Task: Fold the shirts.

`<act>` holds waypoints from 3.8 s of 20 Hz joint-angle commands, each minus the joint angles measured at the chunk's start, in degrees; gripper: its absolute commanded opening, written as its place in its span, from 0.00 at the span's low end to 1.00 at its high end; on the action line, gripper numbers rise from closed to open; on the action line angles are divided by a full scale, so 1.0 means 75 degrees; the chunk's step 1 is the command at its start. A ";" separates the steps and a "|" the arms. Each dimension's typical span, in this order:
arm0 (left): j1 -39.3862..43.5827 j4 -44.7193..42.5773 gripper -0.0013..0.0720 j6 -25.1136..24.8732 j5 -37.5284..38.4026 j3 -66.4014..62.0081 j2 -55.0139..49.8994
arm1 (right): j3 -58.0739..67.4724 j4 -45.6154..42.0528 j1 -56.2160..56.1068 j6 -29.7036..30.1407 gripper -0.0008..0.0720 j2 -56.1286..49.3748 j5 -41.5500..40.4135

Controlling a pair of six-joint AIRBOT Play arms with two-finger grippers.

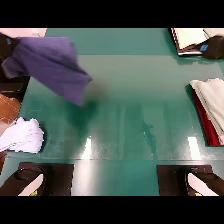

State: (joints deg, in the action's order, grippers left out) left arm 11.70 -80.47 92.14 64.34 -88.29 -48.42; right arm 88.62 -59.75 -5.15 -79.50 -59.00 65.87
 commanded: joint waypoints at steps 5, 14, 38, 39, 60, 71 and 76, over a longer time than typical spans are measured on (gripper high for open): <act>0.4039 -0.0213 0.04 0.0443 -0.0262 -0.0315 -0.2468 | 0.1839 -0.0023 0.0490 -0.0003 0.04 -0.0580 0.1236; 0.3281 0.0443 0.73 0.0003 -0.0755 -0.1212 -0.4500 | 0.2122 -0.0020 0.0446 -0.0003 0.04 -0.1107 0.2101; 0.1005 0.3535 0.73 -0.1285 -0.2509 0.1463 -0.6671 | 0.2122 -0.0020 0.0443 -0.0003 0.04 -0.1105 0.2483; 0.1005 0.3529 0.73 -0.1288 -0.2530 0.1463 -0.6671 | 0.2122 -0.0020 0.0443 -0.0003 0.04 -0.1105 0.2518; -0.0289 0.1749 0.05 -0.1376 -0.1425 0.0493 -0.4733 | -0.6120 0.1454 -0.1250 -0.0458 0.61 -0.1075 -0.0425; -0.0289 0.1746 0.05 -0.1495 -0.1274 0.0495 -0.4733 | -0.3570 0.2614 -0.3652 -0.0542 0.54 -0.4535 -0.2337; -0.0289 0.1571 0.05 -0.1550 -0.1125 0.0484 -0.4707 | -0.3147 0.2180 -0.3762 -0.0542 0.04 -0.4794 -0.2209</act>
State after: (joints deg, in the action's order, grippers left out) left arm 9.58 -67.75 80.82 55.20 -84.58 -83.90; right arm 63.13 -41.10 -32.84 -83.59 -93.67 49.19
